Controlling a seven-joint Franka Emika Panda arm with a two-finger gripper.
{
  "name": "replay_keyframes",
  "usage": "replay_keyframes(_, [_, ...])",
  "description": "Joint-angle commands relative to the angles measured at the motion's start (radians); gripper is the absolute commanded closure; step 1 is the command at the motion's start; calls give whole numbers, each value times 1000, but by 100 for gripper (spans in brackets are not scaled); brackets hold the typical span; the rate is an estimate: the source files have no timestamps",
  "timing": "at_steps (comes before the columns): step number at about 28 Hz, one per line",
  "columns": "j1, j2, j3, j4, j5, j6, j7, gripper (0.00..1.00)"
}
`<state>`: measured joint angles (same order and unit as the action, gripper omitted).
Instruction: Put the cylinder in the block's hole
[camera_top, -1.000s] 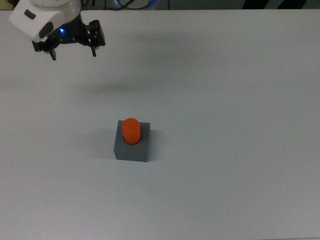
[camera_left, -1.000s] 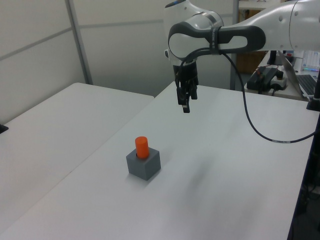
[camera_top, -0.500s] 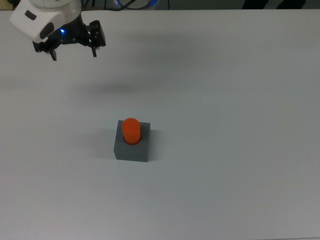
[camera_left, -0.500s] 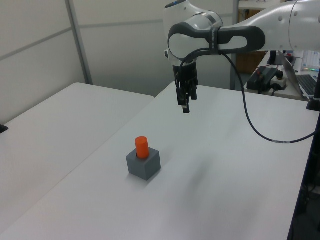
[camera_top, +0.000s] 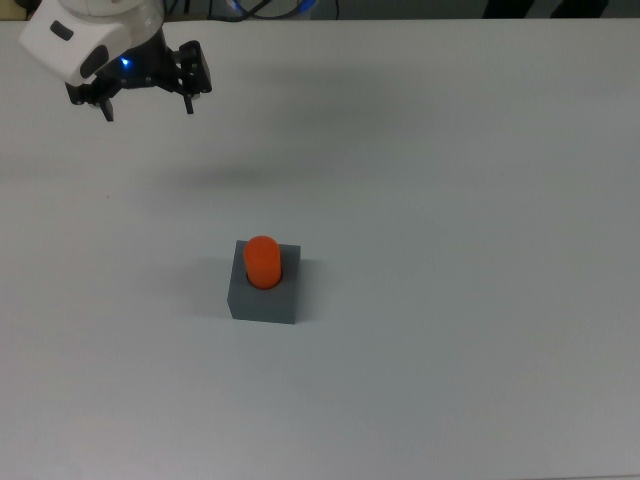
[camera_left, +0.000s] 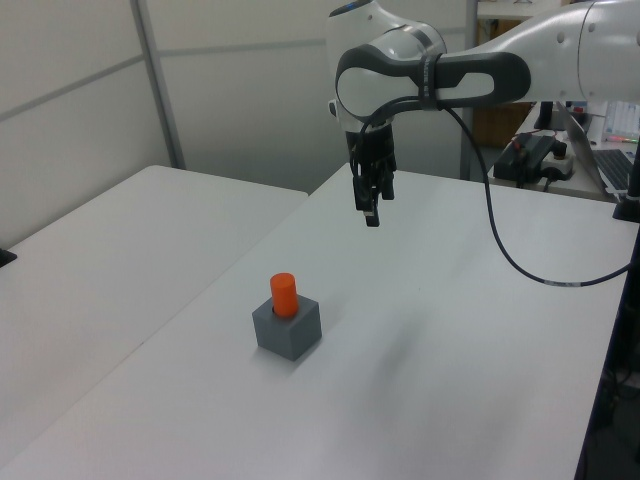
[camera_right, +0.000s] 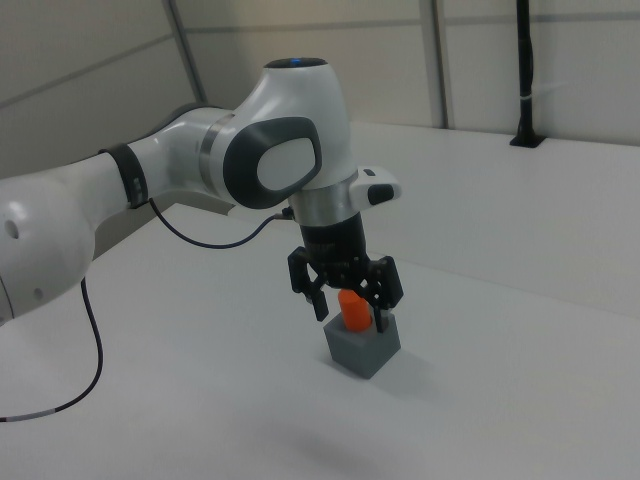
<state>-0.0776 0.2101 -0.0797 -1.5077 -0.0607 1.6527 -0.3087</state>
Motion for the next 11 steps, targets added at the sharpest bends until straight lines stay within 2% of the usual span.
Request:
replay_keyframes(1, [4,-9,1,-9,-11,-22,7,0])
replay_keyframes(11, [-1,-11,1,-8,-11,-22,7,0])
